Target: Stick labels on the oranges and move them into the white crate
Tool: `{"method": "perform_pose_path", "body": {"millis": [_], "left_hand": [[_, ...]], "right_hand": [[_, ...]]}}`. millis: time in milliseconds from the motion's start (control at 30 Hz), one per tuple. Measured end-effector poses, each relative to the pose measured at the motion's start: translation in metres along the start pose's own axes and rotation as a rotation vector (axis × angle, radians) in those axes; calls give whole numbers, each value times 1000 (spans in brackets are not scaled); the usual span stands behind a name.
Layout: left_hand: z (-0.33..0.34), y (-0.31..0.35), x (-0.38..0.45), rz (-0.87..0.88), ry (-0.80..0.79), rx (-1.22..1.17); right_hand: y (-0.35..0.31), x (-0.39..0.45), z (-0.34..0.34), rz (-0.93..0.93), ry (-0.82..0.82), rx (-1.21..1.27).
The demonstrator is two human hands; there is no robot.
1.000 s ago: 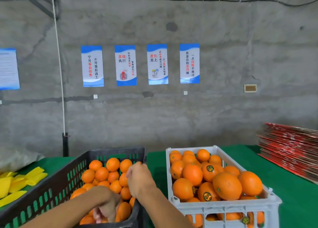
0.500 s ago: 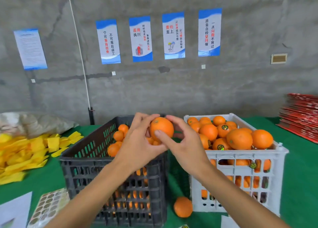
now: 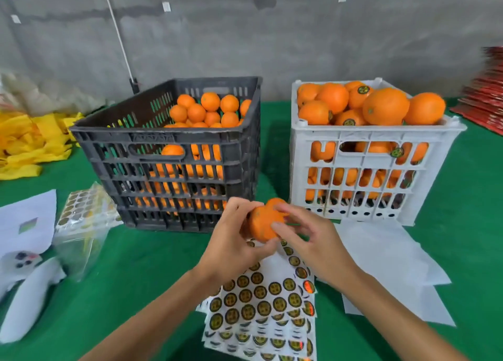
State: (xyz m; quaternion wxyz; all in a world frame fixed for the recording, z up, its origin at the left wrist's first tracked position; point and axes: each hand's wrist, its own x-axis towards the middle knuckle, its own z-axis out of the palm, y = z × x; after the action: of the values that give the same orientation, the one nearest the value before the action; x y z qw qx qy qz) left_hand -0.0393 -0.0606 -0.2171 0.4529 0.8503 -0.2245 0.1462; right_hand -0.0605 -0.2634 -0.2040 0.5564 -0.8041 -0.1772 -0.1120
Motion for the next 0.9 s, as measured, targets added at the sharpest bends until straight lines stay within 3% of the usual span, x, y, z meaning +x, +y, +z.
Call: {"method": "perform_pose_path", "body": {"millis": [100, 233, 367, 700, 900], "left_hand": [[9, -17, -23, -112, -3, -73], [11, -29, -26, -190, 51, -63], [12, -31, -25, -197, 77, -78], [15, -40, -22, -184, 52, -66], [13, -42, -24, -188, 16, -90]], "right_hand": [[25, -25, -6, 41, -67, -73], [33, -38, -14, 47, -377, -216], [32, -35, -6, -14, -530, -410], [33, -32, 4, -185, -459, -484], [33, -38, 8, -92, -460, -416]]}}
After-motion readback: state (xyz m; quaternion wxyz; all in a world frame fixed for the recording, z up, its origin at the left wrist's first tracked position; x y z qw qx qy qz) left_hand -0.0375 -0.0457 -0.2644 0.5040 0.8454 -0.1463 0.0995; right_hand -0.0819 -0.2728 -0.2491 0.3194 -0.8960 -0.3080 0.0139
